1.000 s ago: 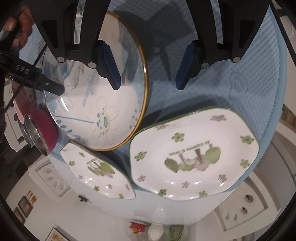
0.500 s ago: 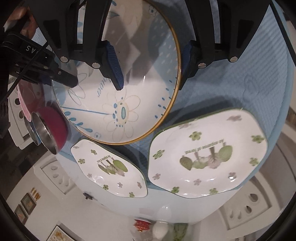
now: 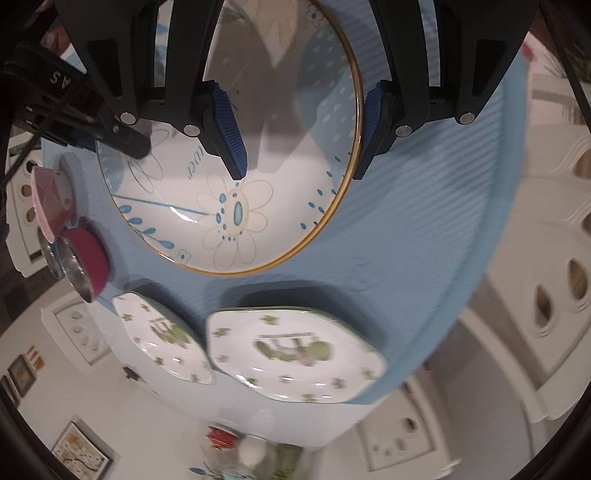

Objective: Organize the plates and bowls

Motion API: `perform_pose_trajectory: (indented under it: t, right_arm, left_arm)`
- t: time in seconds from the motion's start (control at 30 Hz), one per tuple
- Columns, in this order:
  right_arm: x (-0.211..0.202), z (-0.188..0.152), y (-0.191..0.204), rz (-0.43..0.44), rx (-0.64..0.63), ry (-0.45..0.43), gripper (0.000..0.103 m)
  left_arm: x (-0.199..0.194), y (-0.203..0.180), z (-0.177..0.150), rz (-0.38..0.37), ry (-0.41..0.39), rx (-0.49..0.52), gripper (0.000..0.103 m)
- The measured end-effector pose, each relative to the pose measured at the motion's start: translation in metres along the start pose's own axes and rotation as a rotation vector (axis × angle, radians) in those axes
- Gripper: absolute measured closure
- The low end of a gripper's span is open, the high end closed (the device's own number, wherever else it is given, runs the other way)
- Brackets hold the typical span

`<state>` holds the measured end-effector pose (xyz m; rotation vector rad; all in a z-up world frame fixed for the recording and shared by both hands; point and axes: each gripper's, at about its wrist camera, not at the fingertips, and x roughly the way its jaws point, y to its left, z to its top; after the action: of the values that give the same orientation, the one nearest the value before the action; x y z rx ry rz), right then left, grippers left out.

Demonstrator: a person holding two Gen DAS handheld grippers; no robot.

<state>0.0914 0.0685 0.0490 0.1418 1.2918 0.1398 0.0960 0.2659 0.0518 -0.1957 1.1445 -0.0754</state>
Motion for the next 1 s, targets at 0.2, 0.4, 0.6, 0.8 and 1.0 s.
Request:
perform_pose_trajectory:
  t: [0.2, 0.4, 0.6, 0.8, 1.0]
  right_arm:
    - [0.016, -0.016, 0.022, 0.009, -0.031, 0.043, 0.063]
    - [0.017, -0.025, 0.018, 0.014, -0.025, 0.043, 0.065]
    - [-0.046, -0.025, 0.013, -0.019, -0.065, -0.135, 0.065]
    - [-0.135, -0.038, 0.014, -0.055, -0.144, -0.373, 0.065]
    - [-0.216, -0.077, 0.008, -0.12, -0.24, -0.542, 0.032]
  left_arm:
    - [0.01, 0.022, -0.011, 0.031, 0.017, -0.024, 0.05]
    - [0.004, 0.023, -0.022, 0.08, -0.017, 0.009, 0.05]
    - [-0.055, 0.024, -0.015, 0.107, -0.182, 0.021, 0.05]
    - [-0.135, -0.012, -0.017, 0.048, -0.385, 0.046, 0.048]
    - [-0.195, -0.063, -0.037, -0.009, -0.507, 0.1, 0.042]
